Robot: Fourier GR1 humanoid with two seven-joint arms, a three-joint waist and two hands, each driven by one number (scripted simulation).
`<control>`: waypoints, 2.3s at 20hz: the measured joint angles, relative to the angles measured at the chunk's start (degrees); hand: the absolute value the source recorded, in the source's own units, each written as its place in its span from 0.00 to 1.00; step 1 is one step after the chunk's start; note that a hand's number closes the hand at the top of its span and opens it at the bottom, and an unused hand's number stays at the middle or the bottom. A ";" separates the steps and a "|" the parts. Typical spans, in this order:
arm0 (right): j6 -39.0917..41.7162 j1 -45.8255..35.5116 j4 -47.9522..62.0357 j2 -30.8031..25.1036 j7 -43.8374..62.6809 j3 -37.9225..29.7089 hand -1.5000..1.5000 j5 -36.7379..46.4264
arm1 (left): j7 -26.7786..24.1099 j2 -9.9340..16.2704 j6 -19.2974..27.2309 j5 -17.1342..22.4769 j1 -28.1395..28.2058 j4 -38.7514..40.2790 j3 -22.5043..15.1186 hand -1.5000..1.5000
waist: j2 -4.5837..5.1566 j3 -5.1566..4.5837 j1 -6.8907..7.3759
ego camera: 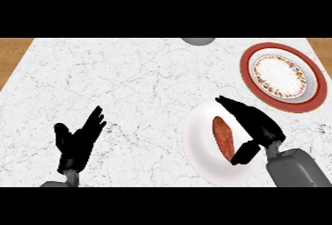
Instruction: Pick the sweet potato from the plate and place it in the plate
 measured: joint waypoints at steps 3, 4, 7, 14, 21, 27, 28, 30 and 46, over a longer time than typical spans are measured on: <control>1.09 -1.36 2.49 1.66 -0.62 -0.81 0.00 1.48 | 1.37 -0.46 -0.05 -0.59 0.21 -1.30 0.19 0.50 | 0.04 -0.04 0.02; 1.21 -1.05 2.68 2.22 -0.72 -0.67 0.00 2.21 | 1.99 -0.95 0.39 -1.11 -0.27 -1.26 0.12 0.50 | 0.05 -0.06 0.00; 1.69 -0.13 3.74 2.70 -2.62 -0.97 0.00 4.20 | 2.65 -0.88 -0.54 -1.13 0.08 -1.73 1.07 0.50 | 0.08 -0.11 -0.05; -0.99 -2.23 9.94 3.28 -9.49 1.03 1.00 10.77 | 1.31 -1.35 -1.80 -1.82 0.10 -0.60 1.97 0.50 | -0.31 -0.29 0.09; -4.08 -1.90 10.51 4.44 -13.62 -0.61 1.00 15.62 | 0.38 -2.05 -3.06 -2.66 0.49 -0.06 3.19 0.50 | -0.41 -0.23 0.03; -11.97 2.01 4.29 12.24 -3.51 1.37 1.00 21.39 | 0.83 -2.46 -2.88 -2.82 1.10 -1.31 3.41 0.50 | -0.39 -0.23 -0.36; -13.25 2.44 3.16 14.04 -0.37 2.13 1.00 22.85 | 1.23 -2.50 -2.76 -2.93 1.26 -1.67 3.25 0.50 | -0.36 -0.22 -0.38; -17.89 3.85 -0.04 16.59 3.29 4.35 1.00 24.91 | 0.92 -2.69 -2.59 -3.17 1.49 -1.60 3.18 0.50 | -0.33 -0.17 -0.52; -42.45 6.10 -15.44 19.94 14.97 -1.08 1.00 25.93 | 1.15 -3.01 -3.30 -3.34 1.72 -2.27 3.35 0.50 | 0.02 -0.05 -0.32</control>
